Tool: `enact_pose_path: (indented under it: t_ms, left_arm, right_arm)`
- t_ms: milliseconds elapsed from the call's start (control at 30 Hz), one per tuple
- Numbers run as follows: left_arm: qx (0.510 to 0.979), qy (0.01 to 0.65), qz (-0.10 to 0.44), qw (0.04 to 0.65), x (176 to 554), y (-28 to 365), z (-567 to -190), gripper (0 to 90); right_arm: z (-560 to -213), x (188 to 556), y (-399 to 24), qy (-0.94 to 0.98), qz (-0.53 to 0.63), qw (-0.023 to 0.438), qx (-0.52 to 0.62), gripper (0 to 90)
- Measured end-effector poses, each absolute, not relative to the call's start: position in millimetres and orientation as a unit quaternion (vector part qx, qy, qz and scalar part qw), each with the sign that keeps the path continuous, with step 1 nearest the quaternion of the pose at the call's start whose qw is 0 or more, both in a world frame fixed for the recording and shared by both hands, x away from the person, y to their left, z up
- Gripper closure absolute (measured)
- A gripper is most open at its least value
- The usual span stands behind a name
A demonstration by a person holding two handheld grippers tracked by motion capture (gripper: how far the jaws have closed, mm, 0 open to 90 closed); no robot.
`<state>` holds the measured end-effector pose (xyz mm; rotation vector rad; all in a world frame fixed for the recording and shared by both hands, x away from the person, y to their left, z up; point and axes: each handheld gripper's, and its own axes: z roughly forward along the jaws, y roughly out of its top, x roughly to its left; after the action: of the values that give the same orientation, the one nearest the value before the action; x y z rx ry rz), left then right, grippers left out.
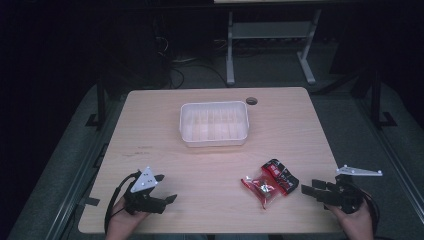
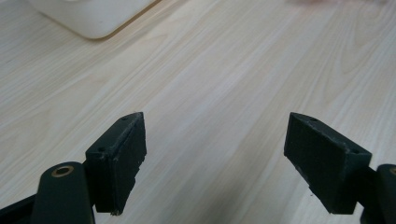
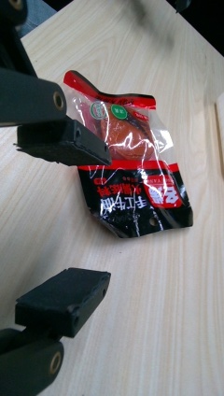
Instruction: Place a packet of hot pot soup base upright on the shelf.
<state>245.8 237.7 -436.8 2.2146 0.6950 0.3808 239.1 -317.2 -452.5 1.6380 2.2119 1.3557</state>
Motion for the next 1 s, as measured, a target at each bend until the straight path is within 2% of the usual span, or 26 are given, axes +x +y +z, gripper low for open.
enact_pose_path:
  t_ms: [333, 633, 1000]
  left_arm:
    - [0.880, 0.228, 0.132, 0.394, 241.2, 182.5, -422.1, 20.5]
    - [0.894, 0.205, 0.090, 0.388, 245.7, 117.5, -421.6, 20.5]
    - [0.902, 0.186, 0.086, 0.380, 254.2, 69.0, -411.2, 20.6]
  right_arm:
    - [-438.4, 257.5, -312.4, 0.734, 0.432, 0.038, 0.522, 33.7]
    - [-426.0, 278.9, -306.7, 0.738, 0.432, 0.041, 0.517, 33.3]
    - [-416.6, 301.4, -290.4, 0.750, 0.436, 0.040, 0.497, 33.6]
